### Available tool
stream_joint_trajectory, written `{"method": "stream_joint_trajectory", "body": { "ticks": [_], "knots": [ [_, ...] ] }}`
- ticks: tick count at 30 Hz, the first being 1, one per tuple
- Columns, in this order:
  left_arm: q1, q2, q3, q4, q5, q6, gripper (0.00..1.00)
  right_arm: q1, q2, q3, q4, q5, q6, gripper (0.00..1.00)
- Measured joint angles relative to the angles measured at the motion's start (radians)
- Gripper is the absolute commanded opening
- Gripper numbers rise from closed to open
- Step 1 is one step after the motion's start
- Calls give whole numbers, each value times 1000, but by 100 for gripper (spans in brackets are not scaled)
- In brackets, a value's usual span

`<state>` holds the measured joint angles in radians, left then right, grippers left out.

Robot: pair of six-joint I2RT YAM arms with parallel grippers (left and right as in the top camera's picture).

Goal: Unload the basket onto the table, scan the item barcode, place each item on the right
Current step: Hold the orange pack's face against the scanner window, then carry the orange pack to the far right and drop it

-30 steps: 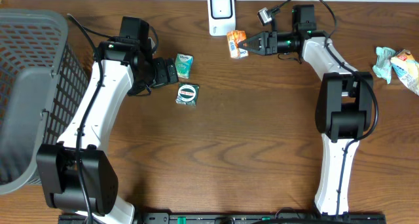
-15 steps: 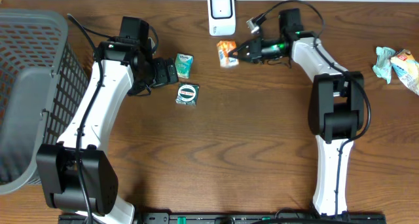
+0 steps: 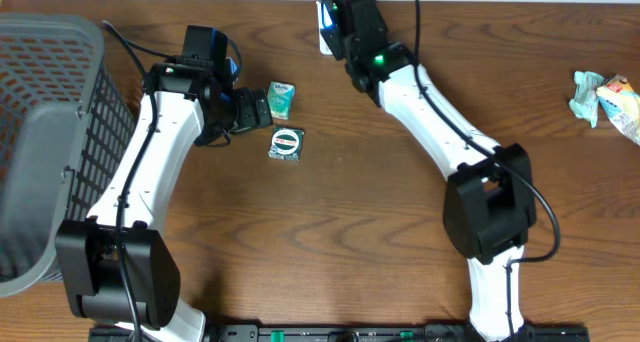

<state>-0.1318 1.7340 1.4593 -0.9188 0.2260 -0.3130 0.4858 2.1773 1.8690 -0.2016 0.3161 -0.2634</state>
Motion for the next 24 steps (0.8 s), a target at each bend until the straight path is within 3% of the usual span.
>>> {"method": "stream_joint_trajectory", "body": {
  "ticks": [11, 14, 18, 24],
  "knots": [
    [0, 0, 0, 1, 0, 0, 98, -70, 150, 55, 250, -32, -111, 1],
    [0, 0, 0, 1, 0, 0, 98, -84, 206, 80, 351, -66, -244, 1],
    [0, 0, 0, 0, 0, 0, 98, -82, 243, 81, 319, -77, -327, 1],
    [0, 0, 0, 0, 0, 0, 98, -79, 276, 81, 290, -60, -340, 1]
  ]
}}
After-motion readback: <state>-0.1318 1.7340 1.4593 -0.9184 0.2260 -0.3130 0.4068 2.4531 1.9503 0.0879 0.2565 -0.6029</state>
